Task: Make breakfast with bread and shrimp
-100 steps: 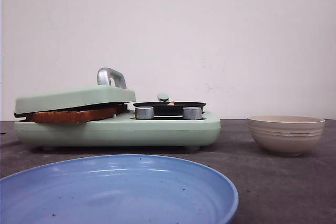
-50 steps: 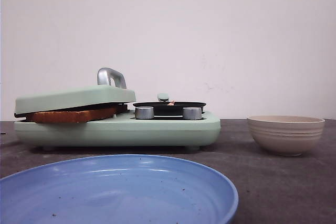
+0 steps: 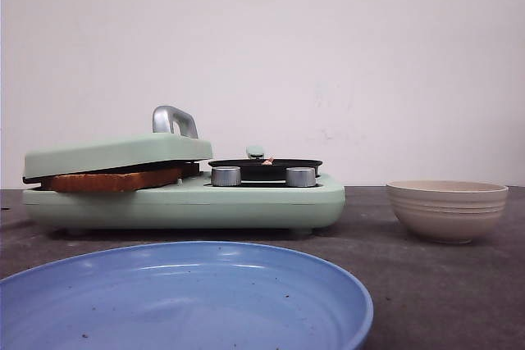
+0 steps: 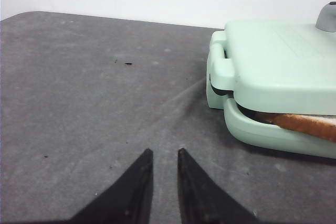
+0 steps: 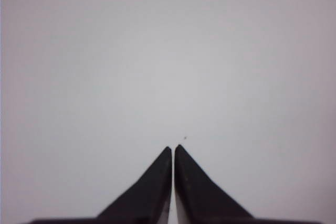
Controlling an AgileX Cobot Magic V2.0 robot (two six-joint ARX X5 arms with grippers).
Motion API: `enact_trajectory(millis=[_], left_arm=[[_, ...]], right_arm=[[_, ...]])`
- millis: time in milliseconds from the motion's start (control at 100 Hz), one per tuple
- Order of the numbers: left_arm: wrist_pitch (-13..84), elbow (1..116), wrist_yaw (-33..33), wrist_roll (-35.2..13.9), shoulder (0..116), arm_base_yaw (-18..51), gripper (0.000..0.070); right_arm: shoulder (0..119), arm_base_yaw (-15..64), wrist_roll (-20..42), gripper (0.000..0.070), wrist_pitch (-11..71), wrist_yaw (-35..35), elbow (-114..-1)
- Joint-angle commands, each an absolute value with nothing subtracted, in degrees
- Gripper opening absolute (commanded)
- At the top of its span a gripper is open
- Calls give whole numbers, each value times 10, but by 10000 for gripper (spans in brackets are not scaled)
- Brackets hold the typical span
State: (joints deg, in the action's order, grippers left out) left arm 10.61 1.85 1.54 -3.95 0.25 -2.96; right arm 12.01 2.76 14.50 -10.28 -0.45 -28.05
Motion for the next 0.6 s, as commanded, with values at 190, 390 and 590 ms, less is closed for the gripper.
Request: enact_trajectory(millis=[190,390,590], left_arm=[[107,8,17,-33,2,-30,0],[107,8,17,-33,2,-30,0],[107,8,17,-33,2,-30,0]], right_arm=[[121,-23,42,0,92,25,-229],[109,-64,-6,0,95,10,-147],[76,-89,-28,0,103,11,-102]])
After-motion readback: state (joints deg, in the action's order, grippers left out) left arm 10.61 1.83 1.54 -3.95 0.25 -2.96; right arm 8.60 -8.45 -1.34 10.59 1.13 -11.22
